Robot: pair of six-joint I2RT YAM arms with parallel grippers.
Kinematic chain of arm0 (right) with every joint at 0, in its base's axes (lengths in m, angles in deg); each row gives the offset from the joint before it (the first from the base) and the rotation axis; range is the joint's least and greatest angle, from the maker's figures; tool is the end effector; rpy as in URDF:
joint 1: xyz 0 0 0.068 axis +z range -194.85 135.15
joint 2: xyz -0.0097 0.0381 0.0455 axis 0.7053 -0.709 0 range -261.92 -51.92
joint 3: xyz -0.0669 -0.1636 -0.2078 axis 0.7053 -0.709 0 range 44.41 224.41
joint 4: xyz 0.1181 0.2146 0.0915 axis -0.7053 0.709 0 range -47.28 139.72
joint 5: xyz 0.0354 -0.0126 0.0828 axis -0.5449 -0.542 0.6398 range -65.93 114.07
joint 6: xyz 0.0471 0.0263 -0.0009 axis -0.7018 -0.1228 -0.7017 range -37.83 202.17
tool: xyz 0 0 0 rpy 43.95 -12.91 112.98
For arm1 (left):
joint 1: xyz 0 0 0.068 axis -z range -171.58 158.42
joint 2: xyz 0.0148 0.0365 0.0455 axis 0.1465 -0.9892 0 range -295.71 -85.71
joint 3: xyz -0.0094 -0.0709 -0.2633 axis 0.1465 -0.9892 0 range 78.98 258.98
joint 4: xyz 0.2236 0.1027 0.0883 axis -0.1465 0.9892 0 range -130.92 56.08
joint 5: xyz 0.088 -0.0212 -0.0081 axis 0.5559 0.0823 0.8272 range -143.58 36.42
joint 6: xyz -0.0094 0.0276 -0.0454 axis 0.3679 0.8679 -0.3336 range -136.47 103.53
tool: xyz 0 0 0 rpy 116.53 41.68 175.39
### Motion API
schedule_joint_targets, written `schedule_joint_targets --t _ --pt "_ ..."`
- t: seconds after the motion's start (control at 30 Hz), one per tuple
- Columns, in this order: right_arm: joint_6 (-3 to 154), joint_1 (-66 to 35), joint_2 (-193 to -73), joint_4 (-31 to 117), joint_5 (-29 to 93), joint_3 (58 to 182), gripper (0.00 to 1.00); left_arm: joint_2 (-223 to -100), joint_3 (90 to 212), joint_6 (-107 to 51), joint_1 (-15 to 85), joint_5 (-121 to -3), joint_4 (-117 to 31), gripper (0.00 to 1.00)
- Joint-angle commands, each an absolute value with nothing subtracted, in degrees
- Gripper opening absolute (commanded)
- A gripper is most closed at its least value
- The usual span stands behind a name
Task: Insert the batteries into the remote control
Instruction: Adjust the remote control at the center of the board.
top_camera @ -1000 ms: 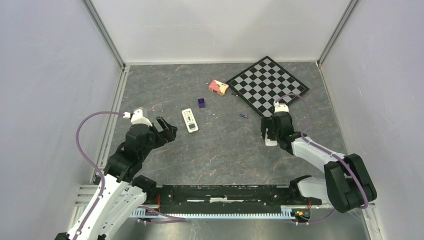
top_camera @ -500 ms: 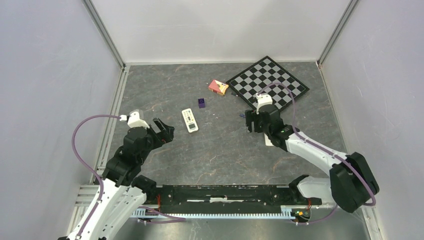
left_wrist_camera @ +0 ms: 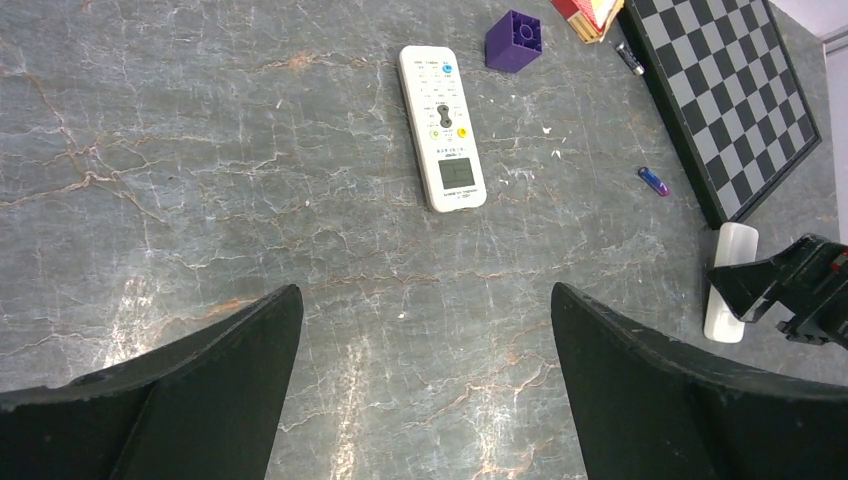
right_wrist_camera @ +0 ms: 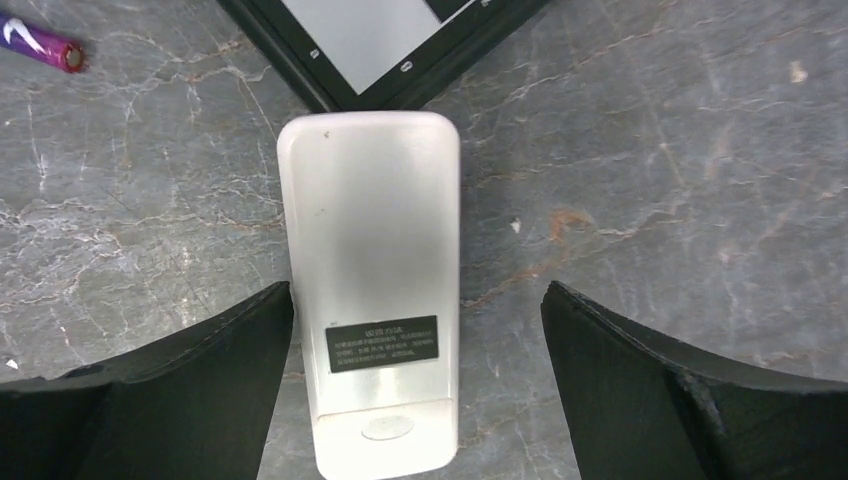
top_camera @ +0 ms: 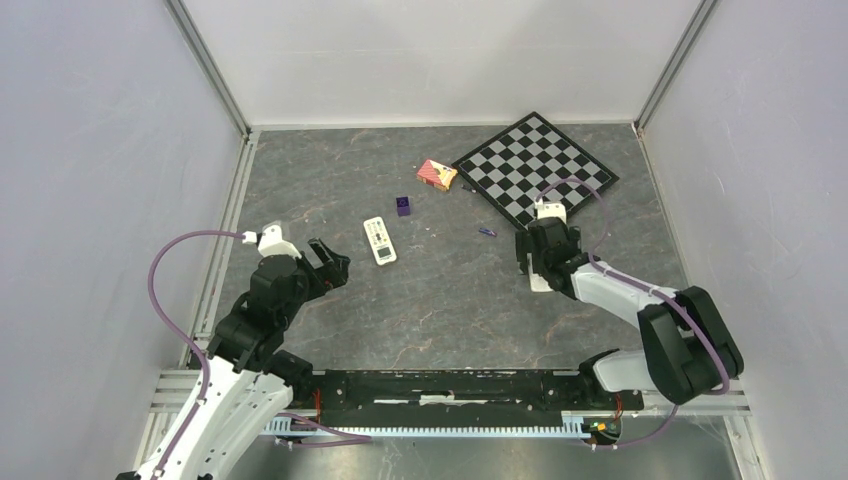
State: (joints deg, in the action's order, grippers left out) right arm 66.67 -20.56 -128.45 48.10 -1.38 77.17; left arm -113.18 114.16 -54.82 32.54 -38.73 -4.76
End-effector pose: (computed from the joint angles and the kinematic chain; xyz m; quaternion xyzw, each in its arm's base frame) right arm 0.2309 0.0874 0.1637 0.0066 0.9173 -0.0783 0.3903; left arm 0.1094 -0.0388 0.2759 -0.1711 0.8372 -0.1681 0.4914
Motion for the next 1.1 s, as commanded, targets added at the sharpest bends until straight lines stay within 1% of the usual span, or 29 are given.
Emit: schedule_joint_targets --t 0.0,0.03,0.13,0.23,0.3,0.37,0.47,0.57,0.8,0.87,0.93,0.97,1.07 --pt "66.74 -21.79 -131.33 44.95 7.15 76.96 0.96 -112.99 114.0 -54.83 32.29 -38.97 -6.86 1.0" --pt "66.42 -21.97 -131.53 45.0 7.97 76.85 0.94 -113.06 113.95 -54.8 32.29 -39.03 -6.97 1.0" --pt "65.95 -22.59 -130.99 45.38 8.92 76.61 0.8 -113.15 113.86 -54.8 32.29 -39.24 -7.33 1.0" --pt "65.47 -23.07 -129.66 47.36 7.67 76.63 0.61 -113.39 113.63 -54.97 32.26 -39.65 -8.02 1.0" --pt "65.5 -23.09 -127.96 48.56 6.46 76.14 0.5 -113.59 113.44 -55.3 32.25 -40.25 -8.56 1.0" --pt "66.05 -23.05 -126.03 49.91 6.18 75.35 0.46 -113.84 113.13 -55.65 32.29 -40.82 -9.16 1.0" --pt "66.28 -23.07 -122.21 51.31 6.39 72.94 0.44 -114.66 112.98 -56.37 32.28 -42.07 -9.8 1.0" --pt "66.34 -23.1 -120.09 52.33 8.68 70.79 0.47 -115.36 112.75 -56.8 32.28 -42.87 -10.15 1.0" --pt "65.81 -23.11 -123.07 50.08 8.78 69.54 0.74 -115.69 112.61 -56.17 32.25 -42.55 -10.29 1.0" --pt "65.43 -23.06 -122.68 50.05 8.13 70.1 0.84 -115.81 112.79 -55.73 32.25 -42.64 -10.25 1.0" --pt "66.17 -23.05 -120.66 50.12 8.17 71.09 0.91 -115.87 113.0 -55.22 32.29 -42.51 -10.25 1.0" --pt "66.52 -23.05 -119.74 50.21 8.37 71.95 0.93 -116.11 113.14 -55.14 32.25 -42.18 -10.27 1.0" --pt "68.55 -22.55 -117.21 49.44 11.29 75.16 0.95 -116.22 113.25 -54.93 32.29 -41.05 -10.51 1.0"
